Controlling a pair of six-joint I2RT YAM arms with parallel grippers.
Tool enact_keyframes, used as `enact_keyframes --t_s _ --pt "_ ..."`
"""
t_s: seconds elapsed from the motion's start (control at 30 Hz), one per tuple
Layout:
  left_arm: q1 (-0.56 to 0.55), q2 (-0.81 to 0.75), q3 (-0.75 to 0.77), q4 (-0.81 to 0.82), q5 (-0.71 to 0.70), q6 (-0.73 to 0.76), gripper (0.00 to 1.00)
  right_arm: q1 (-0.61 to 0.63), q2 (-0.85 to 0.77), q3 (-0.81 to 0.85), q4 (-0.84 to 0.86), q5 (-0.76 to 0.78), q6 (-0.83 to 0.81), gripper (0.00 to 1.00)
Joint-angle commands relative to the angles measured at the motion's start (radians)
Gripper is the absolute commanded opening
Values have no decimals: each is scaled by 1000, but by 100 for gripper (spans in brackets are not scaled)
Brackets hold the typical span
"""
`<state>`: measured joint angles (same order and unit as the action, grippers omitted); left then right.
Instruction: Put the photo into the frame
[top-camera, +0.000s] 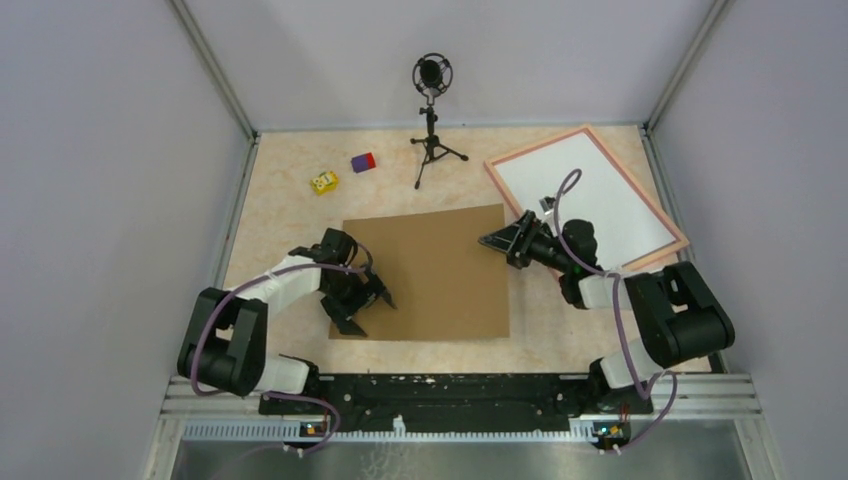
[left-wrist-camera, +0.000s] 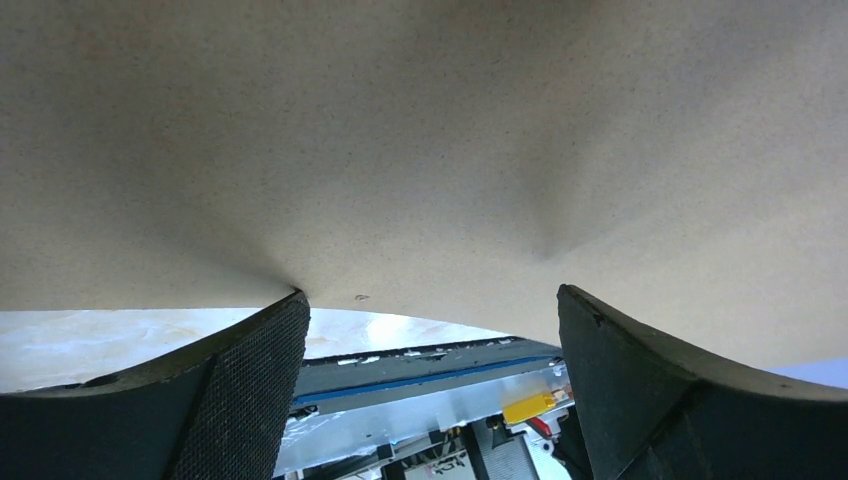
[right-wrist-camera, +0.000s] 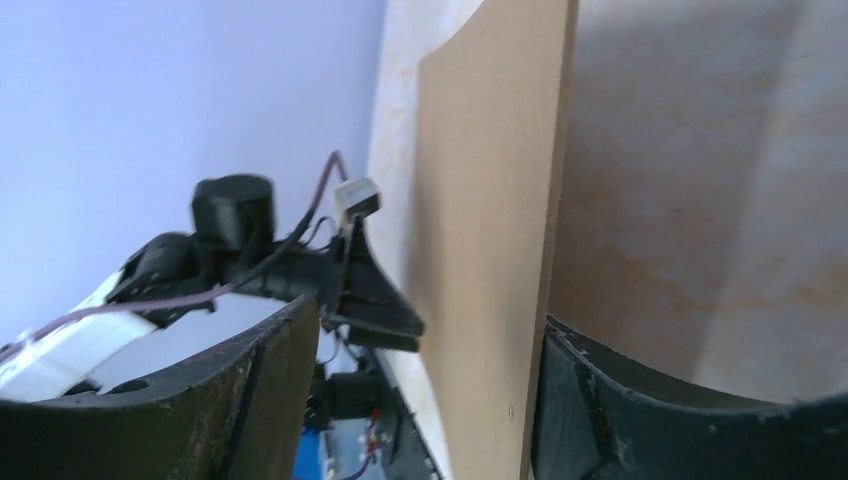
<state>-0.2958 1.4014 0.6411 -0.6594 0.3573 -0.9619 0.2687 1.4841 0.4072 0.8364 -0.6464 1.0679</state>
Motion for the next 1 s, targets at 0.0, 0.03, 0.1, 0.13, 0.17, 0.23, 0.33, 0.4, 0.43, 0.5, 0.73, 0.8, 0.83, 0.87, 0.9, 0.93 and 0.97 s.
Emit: enact_keyframes --t_s 0.0,0.03,0.1,0.13,0.17,0.23,0.33,0.4,0.43,0.5,0.73,0.8,0.83,0.87,0.9,0.93,0.97 --pt "-24 132 -101 288 -127 45 98 115 45 7 350 -166 222 66" --pt "-23 134 -95 288 -128 48 98 124 50 5 362 -163 222 62" --pt "-25 132 -77 275 -144 65 98 124 44 18 313 -178 171 47" --pt "-24 123 -67 270 -155 77 98 118 32 32 246 -190 97 35" --pt "-25 117 -57 259 -172 94 98 115 14 55 168 -193 18 25" --pt "-25 74 -34 235 -205 134 98 109 -51 127 -93 -172 -186 9" --pt "-25 -13 -4 220 -223 213 98 114 -159 280 -565 -70 -533 0" --pt "-25 -88 19 229 -183 287 99 111 -230 357 -728 -19 -691 0" --pt "-25 -128 33 240 -149 331 98 110 -264 379 -758 -24 -771 0" --pt "-25 -214 66 253 -95 388 98 108 -330 435 -858 -90 -946 0" --pt "-74 -406 205 383 130 524 98 88 -532 740 -1246 84 -1457 0" --pt "-129 -409 243 397 134 551 98 87 -559 823 -1258 138 -1544 0" --pt "-151 -415 248 408 134 559 99 88 -557 875 -1279 149 -1606 0" --pt "-166 -423 247 425 128 569 99 88 -550 923 -1301 163 -1675 0" --pt "-180 -434 244 432 102 579 99 88 -532 1002 -1341 164 -1732 0" --pt "-193 -437 241 435 58 584 99 87 -511 1063 -1366 162 -1797 0" --pt "-207 -438 240 434 9 586 99 84 -482 1113 -1386 173 -1851 0"
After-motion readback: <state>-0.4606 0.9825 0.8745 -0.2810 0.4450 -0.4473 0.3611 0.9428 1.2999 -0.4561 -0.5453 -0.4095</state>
